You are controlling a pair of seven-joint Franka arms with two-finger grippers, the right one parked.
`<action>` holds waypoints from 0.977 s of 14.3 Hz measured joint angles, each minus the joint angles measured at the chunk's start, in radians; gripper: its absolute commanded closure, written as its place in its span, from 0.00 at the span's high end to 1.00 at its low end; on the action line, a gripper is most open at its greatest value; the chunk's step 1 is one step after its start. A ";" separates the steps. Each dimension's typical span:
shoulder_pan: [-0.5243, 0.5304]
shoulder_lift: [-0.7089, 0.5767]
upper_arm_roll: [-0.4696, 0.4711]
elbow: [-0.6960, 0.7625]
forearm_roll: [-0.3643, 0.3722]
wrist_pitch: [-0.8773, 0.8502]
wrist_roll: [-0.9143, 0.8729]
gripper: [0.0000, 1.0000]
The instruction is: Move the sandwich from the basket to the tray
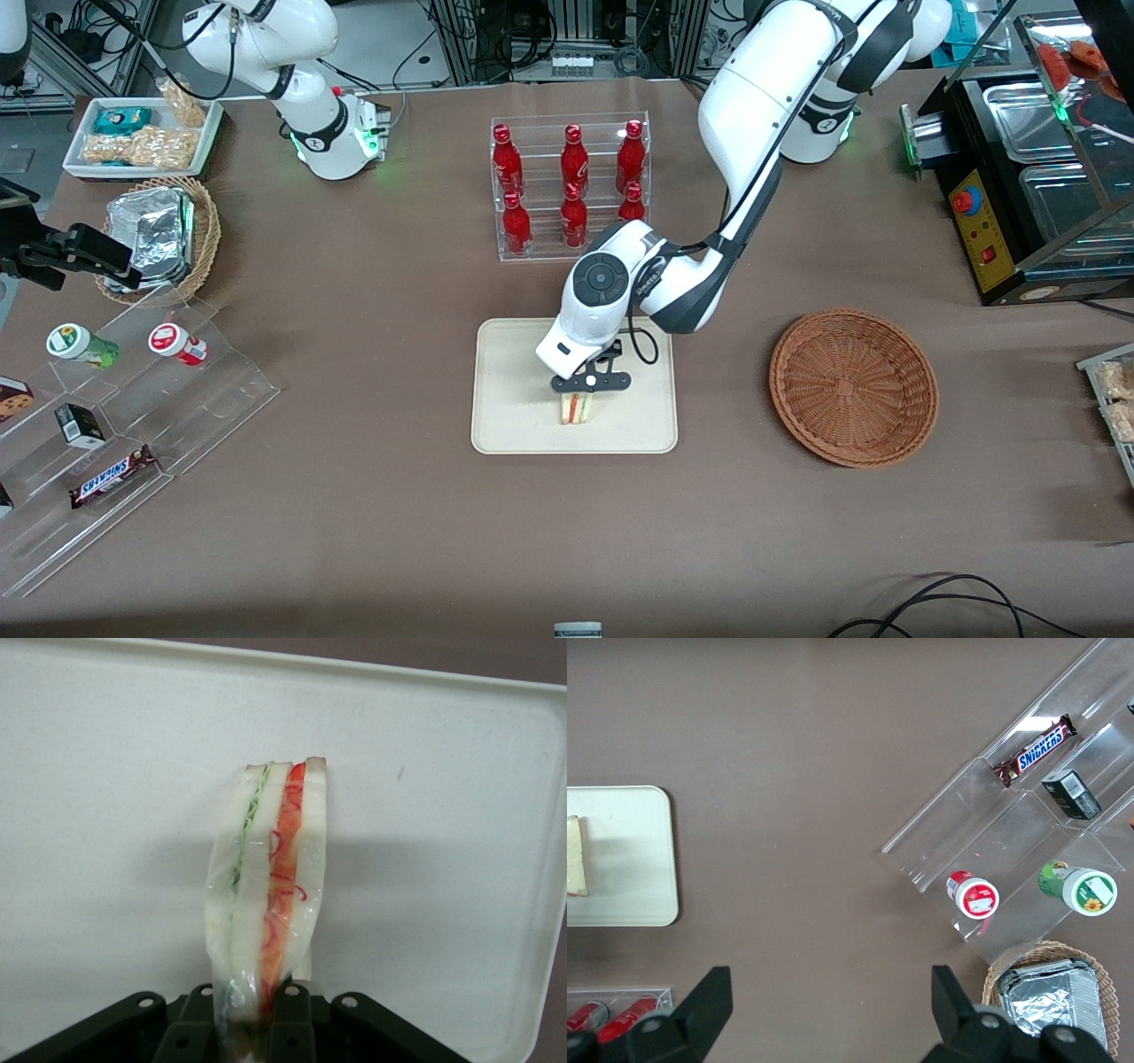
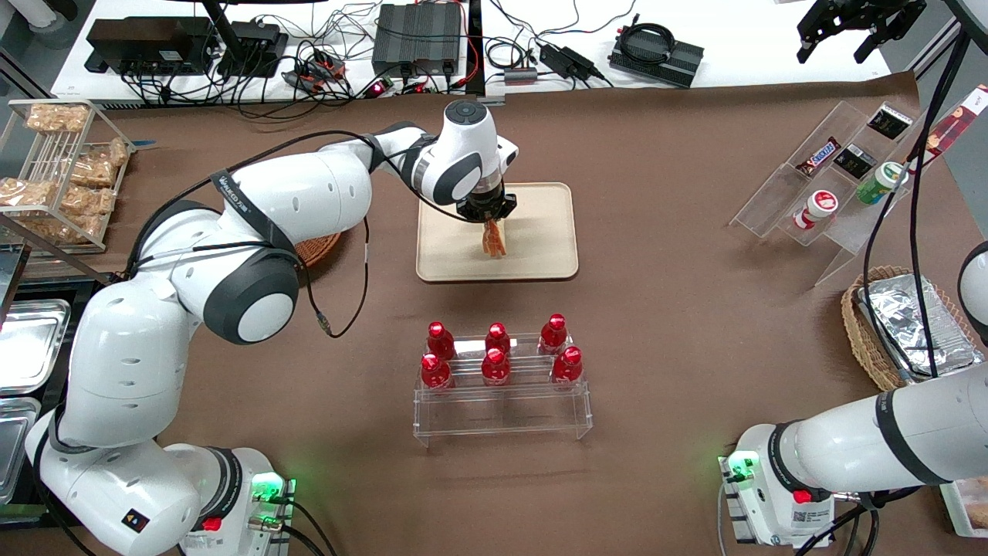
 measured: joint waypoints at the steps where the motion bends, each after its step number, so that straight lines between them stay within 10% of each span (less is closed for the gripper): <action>1: 0.000 0.000 0.000 0.000 0.000 0.001 0.000 1.00; 14: 0.072 -0.373 0.165 -0.014 0.009 -0.509 -0.077 1.00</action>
